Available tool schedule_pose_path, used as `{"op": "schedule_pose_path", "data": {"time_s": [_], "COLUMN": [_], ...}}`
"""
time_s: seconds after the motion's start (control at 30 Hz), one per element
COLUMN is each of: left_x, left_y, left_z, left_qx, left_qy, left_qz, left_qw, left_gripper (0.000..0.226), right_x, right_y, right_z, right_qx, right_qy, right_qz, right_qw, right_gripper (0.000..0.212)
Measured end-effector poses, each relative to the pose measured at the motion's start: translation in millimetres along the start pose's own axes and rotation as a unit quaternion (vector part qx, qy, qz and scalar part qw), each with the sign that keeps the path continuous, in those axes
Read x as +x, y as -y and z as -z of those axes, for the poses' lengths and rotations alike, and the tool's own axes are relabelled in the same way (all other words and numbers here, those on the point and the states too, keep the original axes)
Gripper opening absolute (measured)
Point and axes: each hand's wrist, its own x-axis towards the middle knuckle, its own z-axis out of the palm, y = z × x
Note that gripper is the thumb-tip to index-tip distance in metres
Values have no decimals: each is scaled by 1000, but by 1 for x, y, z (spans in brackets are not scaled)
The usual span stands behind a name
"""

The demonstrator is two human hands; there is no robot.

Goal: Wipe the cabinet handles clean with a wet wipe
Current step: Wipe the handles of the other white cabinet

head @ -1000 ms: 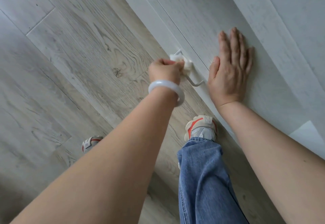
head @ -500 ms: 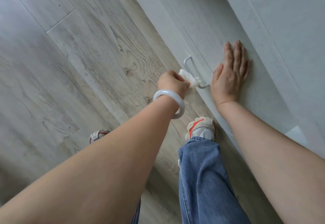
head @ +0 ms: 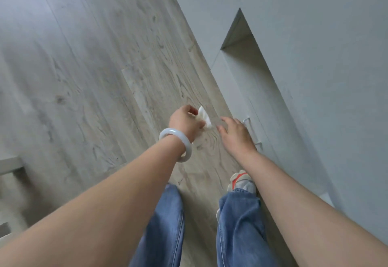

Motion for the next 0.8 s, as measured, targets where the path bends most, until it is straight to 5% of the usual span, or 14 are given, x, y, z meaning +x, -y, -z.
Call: {"op": "schedule_pose_path", "data": {"time_s": [0.4, 0.8], "left_x": [-44, 61], "left_y": [-42, -172], "left_z": [226, 273], "left_qx": [-31, -109], "left_qy": [-70, -97], "left_qz": [-32, -14], "left_qw": [997, 989], "left_gripper": [13, 4], "right_x": [-9, 142], "right_y": [215, 272], "right_z": [92, 226], "right_qx": [19, -10], "right_qy": [-43, -141], "right_qz": [93, 176], "right_qw": [995, 974], "right_gripper": [41, 43]}}
